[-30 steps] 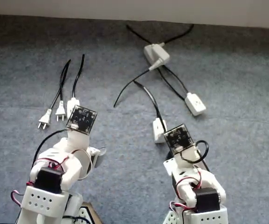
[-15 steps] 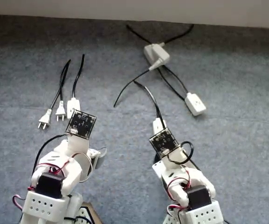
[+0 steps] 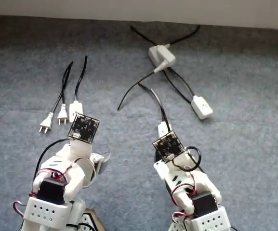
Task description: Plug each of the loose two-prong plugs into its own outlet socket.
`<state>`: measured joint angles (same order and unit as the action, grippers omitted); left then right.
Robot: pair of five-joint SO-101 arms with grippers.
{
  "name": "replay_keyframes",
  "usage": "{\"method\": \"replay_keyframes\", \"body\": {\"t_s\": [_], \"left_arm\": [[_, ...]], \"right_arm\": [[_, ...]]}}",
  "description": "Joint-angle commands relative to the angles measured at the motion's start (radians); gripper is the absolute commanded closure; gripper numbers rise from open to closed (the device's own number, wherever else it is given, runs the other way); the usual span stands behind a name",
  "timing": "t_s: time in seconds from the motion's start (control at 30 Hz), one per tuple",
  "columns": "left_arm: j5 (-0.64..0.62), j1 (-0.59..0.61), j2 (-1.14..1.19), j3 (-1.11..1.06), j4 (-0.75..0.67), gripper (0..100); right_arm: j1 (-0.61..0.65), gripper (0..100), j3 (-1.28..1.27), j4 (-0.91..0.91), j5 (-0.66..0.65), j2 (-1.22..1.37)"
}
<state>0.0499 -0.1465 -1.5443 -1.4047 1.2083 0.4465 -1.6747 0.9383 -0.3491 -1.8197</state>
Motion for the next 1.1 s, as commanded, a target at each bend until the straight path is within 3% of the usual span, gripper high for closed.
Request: {"method": "replay_keyframes", "body": {"t_s": [0.0,0.17,0.47,0.77,1.07], "left_arm": [[-0.008,0.010,-0.007,0.005,-0.012,78],[-0.008,0.010,-0.007,0.004,-0.017,78],[-0.008,0.004,-0.007,0.002,-0.018,78],[-0.009,-0.004,-0.007,-0.028,-0.068,78],[-0.009,-0.039,-0.007,-0.031,-0.066,78]], "right_arm": [[0.001,99.1,-0.128,-0.050,0.002,0.001],[-0.041,99.1,-0.107,-0.054,0.008,0.001],[-0.105,99.1,0.193,0.159,0.021,0.030],[-0.110,99.1,0.564,0.191,0.107,0.673],[-0.131,99.1,0.555,0.188,0.107,0.871]]}}
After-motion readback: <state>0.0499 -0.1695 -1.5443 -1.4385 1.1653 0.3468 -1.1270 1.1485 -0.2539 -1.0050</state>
